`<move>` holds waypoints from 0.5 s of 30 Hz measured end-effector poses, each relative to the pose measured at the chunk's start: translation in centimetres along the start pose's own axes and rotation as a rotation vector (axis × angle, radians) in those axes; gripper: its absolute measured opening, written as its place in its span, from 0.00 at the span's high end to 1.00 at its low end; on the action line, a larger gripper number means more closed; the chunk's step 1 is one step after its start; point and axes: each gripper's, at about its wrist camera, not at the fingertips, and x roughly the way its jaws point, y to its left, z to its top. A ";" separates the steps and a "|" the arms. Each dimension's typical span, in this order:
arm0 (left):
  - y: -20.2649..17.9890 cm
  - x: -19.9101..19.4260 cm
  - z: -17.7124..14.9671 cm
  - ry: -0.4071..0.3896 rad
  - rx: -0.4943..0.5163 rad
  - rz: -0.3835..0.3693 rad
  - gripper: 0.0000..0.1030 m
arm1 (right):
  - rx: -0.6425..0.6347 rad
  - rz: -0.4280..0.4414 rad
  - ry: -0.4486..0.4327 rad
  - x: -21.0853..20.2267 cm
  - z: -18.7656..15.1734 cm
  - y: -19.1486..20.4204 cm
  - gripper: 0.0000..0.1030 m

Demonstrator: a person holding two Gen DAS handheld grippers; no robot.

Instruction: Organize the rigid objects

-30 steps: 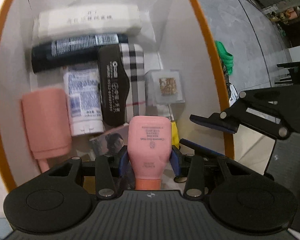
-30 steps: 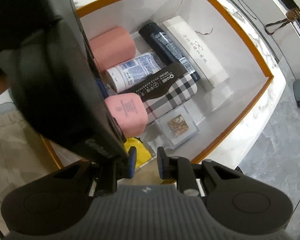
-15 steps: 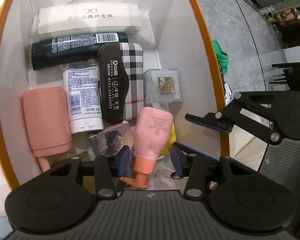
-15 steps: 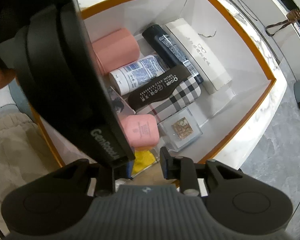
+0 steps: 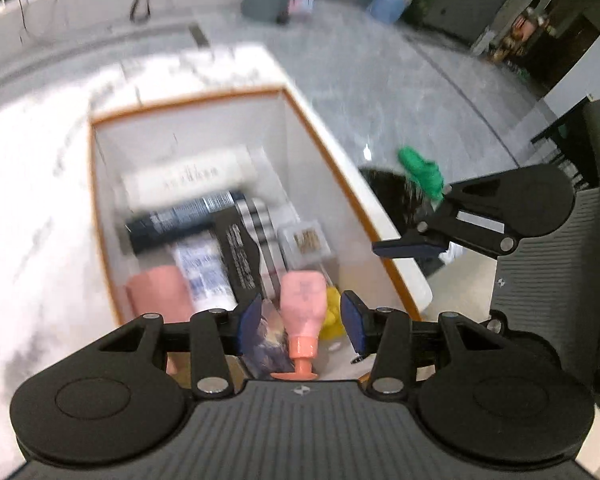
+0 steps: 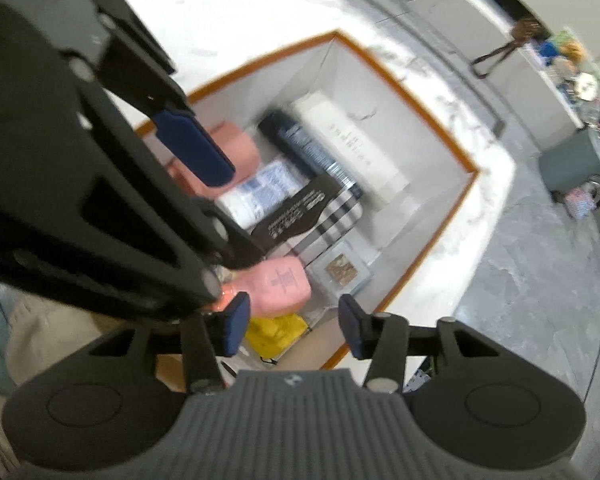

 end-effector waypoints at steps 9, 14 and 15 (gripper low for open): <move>-1.2 -6.6 -4.3 -0.225 -0.011 0.071 0.49 | 0.228 -0.098 -0.187 -5.9 -1.8 1.5 0.38; -1.1 -8.1 -7.7 -0.355 0.007 0.179 0.48 | 0.392 -0.144 -0.334 -6.9 -4.0 3.5 0.37; -0.8 -8.4 -8.3 -0.387 0.003 0.200 0.48 | 0.424 -0.157 -0.357 -7.0 -4.5 4.0 0.37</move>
